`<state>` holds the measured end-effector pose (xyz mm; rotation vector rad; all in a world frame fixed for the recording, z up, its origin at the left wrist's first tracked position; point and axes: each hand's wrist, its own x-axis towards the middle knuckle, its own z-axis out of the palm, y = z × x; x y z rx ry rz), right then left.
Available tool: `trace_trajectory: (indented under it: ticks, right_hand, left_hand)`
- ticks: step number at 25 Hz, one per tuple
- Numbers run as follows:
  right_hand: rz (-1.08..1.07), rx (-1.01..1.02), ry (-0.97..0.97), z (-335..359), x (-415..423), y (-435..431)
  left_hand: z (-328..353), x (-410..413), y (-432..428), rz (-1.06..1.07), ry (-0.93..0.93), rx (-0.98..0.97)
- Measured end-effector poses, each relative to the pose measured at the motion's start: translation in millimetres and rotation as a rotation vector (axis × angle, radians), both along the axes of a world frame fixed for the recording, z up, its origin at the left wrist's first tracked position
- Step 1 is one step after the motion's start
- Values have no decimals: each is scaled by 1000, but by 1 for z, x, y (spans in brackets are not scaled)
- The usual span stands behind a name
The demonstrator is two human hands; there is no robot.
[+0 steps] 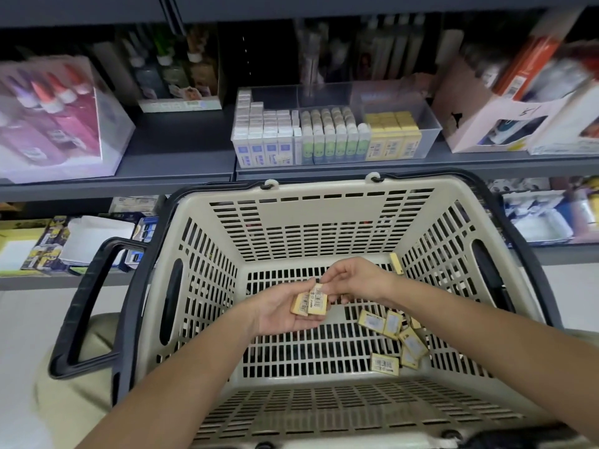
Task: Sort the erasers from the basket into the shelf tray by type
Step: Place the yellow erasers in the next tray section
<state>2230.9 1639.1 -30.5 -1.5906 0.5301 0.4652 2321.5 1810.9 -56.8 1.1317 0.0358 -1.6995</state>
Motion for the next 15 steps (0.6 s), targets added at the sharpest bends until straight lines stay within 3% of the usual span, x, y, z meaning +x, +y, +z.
trace_trajectory:
  ticks: [2,3,5,7,10,12,13,15]
  right_hand:
    - [35,-153,21,-3,-4,-10]
    - [117,-348,43,-6,-7,-17]
    - [427,-774,144,-14,-18,-29]
    - [689,-974,259,-25,-31,-28]
    - [842,-1105,277,-40,-45,-14]
    - [827,-1125,228,-43,-46,-12]
    - [750,-1058,203,-42,-43,-13]
    - [482,-736,137,-32,-32,-16]
  left_hand:
    - [-1,0,-1,28,-29,20]
    - [-1,0,-1,45,-43,32]
    - [-1,0,-2,64,-59,52]
    - [0,-1,-3,76,-65,51]
    - [3,-4,-6,127,-92,43]
    - [4,-6,-7,175,-124,61]
    - [4,-7,-8,192,-138,79]
    - [4,-7,-10,209,-182,119]
